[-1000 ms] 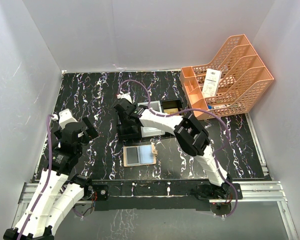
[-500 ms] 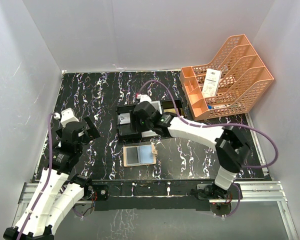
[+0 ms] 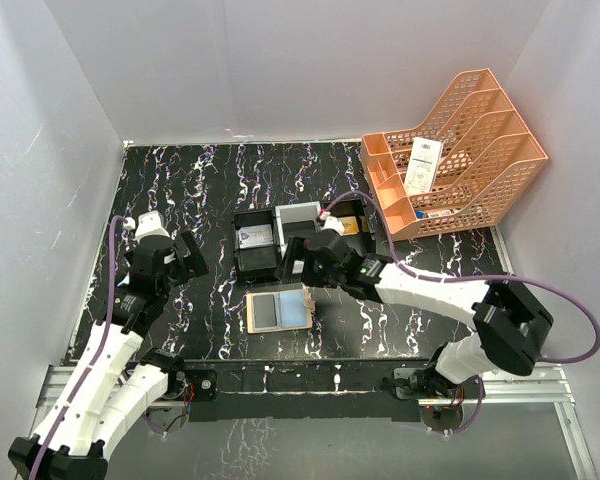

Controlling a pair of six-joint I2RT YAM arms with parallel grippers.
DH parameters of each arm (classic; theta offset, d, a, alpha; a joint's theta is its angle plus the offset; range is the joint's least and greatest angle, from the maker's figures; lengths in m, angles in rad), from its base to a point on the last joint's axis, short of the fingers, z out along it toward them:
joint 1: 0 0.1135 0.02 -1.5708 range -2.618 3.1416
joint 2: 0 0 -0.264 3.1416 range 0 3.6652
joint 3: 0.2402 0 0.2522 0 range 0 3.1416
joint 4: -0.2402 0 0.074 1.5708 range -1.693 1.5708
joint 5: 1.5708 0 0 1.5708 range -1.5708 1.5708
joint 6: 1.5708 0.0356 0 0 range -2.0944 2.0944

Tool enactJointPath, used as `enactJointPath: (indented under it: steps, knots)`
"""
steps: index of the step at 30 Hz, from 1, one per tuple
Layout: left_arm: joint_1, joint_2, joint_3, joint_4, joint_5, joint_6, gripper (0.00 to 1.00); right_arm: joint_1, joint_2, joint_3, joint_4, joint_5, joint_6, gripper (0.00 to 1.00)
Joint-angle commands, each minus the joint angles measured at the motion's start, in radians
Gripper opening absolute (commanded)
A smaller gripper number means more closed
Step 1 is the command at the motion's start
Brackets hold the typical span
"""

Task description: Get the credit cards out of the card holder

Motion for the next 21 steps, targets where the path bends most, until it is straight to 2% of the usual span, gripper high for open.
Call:
enactJointPath:
  steps: [1, 4, 6, 9, 13, 15, 18, 21]
  knots:
    - [0.004, 0.026, 0.009, 0.027, 0.055, 0.026, 0.99, -0.01, -0.08, -0.18, 0.318, -0.153, 0.136, 0.98]
    - [0.004, 0.059, 0.01, 0.037, 0.105, 0.04, 0.99, -0.01, -0.118, -0.305, 0.539, -0.218, 0.187, 0.98]
    - [0.003, 0.079, 0.008, 0.053, 0.158, 0.053, 0.99, -0.01, -0.127, -0.34, 0.609, -0.238, 0.188, 0.98]
    - [0.003, 0.104, -0.008, 0.09, 0.248, 0.072, 0.99, -0.01, -0.122, -0.329, 0.597, -0.257, 0.164, 0.97]
    - [0.003, 0.168, -0.009, 0.107, 0.348, 0.078, 0.99, -0.01, -0.093, -0.322, 0.61, -0.304, 0.194, 0.86]
    - [0.004, 0.213, -0.021, 0.121, 0.466, 0.0, 0.97, -0.011, -0.068, -0.319, 0.625, -0.33, 0.224, 0.83]
    - [0.002, 0.263, -0.079, 0.206, 0.673, -0.107, 0.87, -0.01, -0.025, -0.311, 0.63, -0.356, 0.249, 0.75]
    - [-0.001, 0.249, -0.154, 0.26, 0.726, -0.165, 0.85, -0.009, 0.025, -0.296, 0.651, -0.395, 0.256, 0.67]
